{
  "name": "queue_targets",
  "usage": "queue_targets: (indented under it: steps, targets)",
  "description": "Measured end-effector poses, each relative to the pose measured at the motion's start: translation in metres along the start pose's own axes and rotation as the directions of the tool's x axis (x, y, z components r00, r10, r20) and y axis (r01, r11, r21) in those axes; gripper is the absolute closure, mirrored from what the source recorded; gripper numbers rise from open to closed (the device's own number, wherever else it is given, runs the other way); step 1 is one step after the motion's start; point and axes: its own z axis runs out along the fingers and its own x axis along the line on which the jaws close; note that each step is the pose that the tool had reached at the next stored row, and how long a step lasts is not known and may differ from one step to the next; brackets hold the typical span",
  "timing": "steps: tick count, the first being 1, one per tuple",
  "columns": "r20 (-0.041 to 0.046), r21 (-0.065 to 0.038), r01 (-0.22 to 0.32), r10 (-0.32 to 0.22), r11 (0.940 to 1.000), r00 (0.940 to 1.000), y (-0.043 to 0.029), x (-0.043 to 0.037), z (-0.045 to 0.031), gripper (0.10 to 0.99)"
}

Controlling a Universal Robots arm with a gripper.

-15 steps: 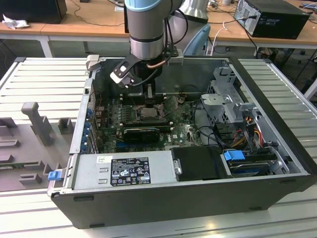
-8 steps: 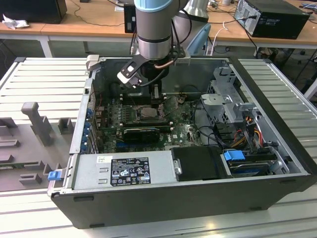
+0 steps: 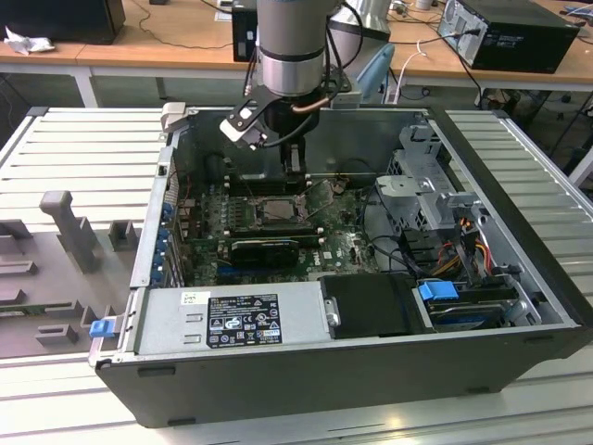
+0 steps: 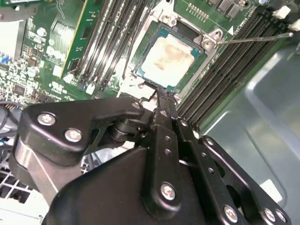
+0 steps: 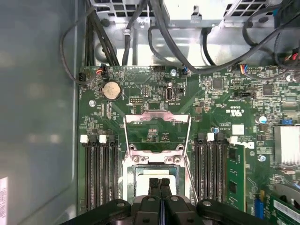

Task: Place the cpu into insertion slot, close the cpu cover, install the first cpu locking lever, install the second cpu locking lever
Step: 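Close the cpu cover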

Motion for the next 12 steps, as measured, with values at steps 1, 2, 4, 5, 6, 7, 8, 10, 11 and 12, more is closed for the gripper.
queue_targets:
  steps: [1,2,4,5,6,7,8,10,11,12]
  targets:
    - [0.0000,0.000,0.000,0.000,1.0000,1.0000,0.0001,0.0000,-0.0018,0.980]
    - [0.0000,0.000,0.000,0.000,1.0000,1.0000,0.0002,0.0001,-0.0028,0.980]
    - [-0.0003,0.000,0.000,0.000,1.0000,1.0000,0.0026,0.0002,-0.0044,0.980]
    - [-0.0001,0.000,0.000,0.000,1.0000,1.0000,0.0051,0.0002,-0.0044,0.980]
    - [-0.0001,0.000,0.000,0.000,1.0000,1.0000,0.0074,0.0002,-0.0043,0.980]
    - [-0.0001,0.000,0.000,0.000,1.0000,1.0000,0.0101,0.0002,-0.0043,0.980]
    - [-0.0001,0.000,0.000,0.000,1.0000,1.0000,0.0110,0.0002,-0.0049,0.980]
    - [-0.0002,0.000,0.000,0.000,1.0000,1.0000,0.0117,0.0004,-0.0100,0.980]
    - [-0.0001,0.000,0.000,0.000,1.0000,1.0000,0.0123,0.0004,-0.0106,0.980]
    - [-0.0003,0.000,0.000,0.000,1.0000,1.0000,0.0139,0.0005,-0.0106,0.980]
